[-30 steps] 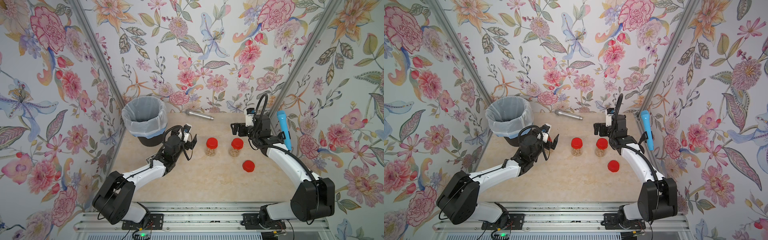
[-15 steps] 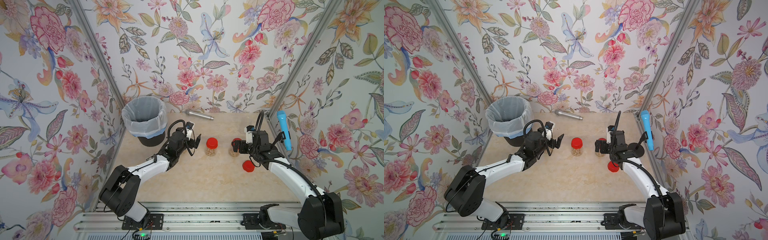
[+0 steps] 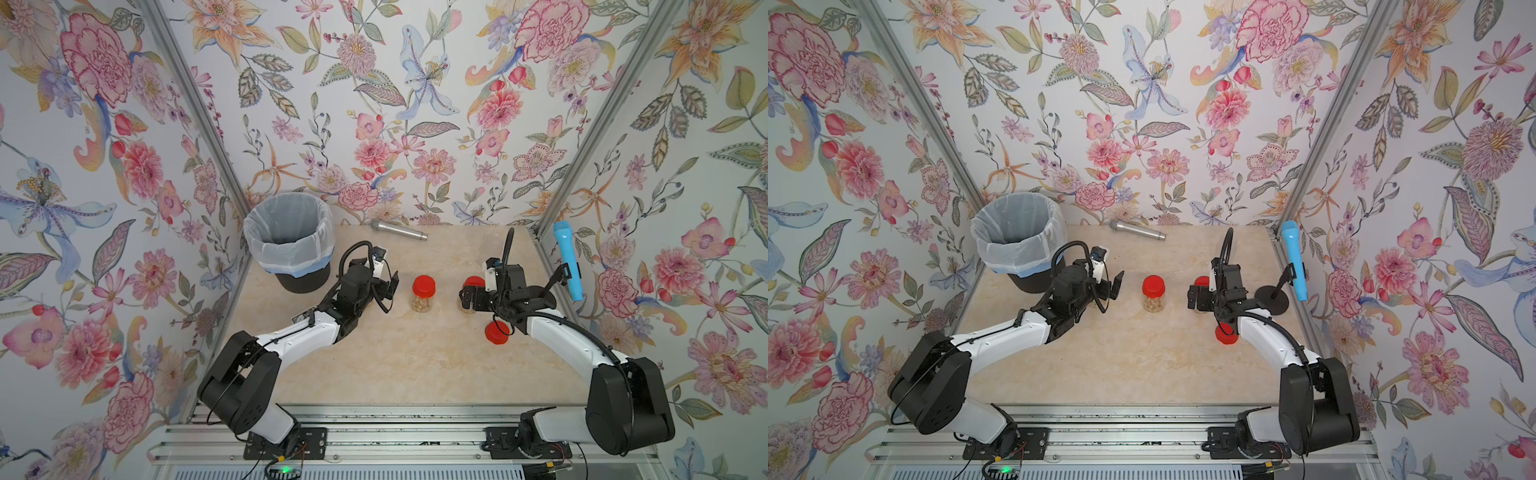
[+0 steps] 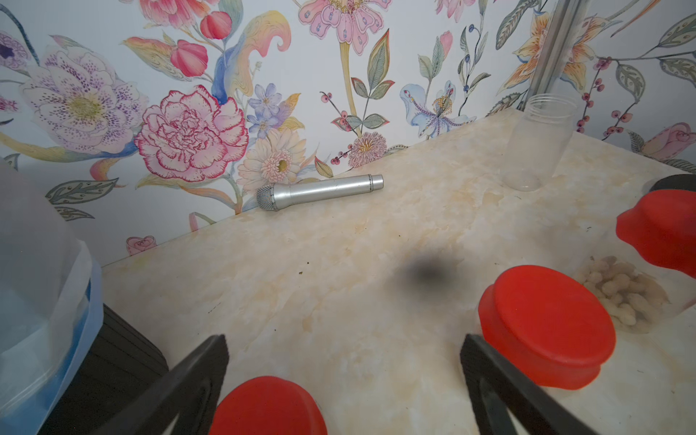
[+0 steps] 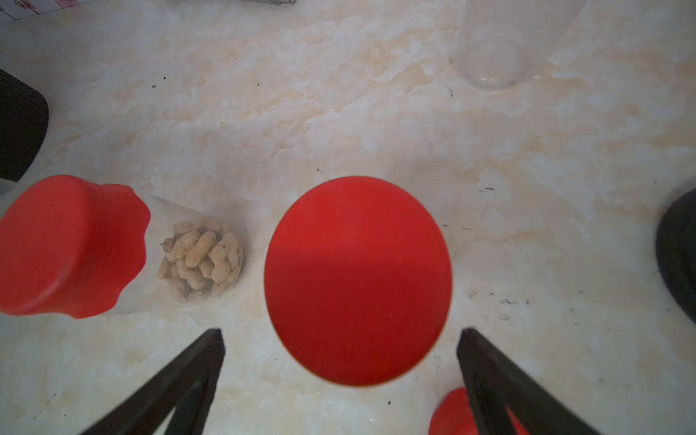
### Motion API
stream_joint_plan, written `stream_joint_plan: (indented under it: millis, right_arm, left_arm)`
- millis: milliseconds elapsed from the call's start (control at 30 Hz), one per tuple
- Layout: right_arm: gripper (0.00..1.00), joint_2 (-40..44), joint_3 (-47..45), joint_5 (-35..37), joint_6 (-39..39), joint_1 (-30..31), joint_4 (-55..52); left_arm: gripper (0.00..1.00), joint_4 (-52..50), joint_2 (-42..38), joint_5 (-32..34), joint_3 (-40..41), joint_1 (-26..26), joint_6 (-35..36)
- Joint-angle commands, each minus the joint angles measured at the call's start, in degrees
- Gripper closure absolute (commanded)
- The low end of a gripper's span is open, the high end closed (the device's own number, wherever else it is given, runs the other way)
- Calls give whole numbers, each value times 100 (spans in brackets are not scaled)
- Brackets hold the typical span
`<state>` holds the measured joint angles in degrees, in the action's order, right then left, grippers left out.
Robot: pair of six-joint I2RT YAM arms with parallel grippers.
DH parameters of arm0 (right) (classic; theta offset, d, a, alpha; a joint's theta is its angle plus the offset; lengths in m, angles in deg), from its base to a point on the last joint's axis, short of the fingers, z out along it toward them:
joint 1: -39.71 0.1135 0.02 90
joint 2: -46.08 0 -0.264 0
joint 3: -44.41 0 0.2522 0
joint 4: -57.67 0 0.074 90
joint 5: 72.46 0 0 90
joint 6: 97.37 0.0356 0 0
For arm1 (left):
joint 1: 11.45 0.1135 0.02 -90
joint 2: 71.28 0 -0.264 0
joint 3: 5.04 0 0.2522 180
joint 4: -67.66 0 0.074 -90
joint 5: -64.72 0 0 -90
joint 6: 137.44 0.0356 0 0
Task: Empty moldy peanuts from jars
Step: Pick up the jar from the center of the board.
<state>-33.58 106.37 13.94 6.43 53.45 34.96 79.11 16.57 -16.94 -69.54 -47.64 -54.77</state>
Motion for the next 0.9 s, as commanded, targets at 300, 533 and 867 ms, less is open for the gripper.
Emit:
stream_joint_plan:
  millis: [300,533,867]
  right_arm:
    - [4,-678,197,45,85,-47,496]
    - [6,-921,267,99,-28,-64,648]
    - [19,-1266,297,117,-12,-55,895]
  left_arm:
    - [0,-1379,449,2502,-1018,-739,-6]
    - [0,-827,13,2098,-523,-742,220]
    - [0,-600,-49,1897,-420,-715,321]
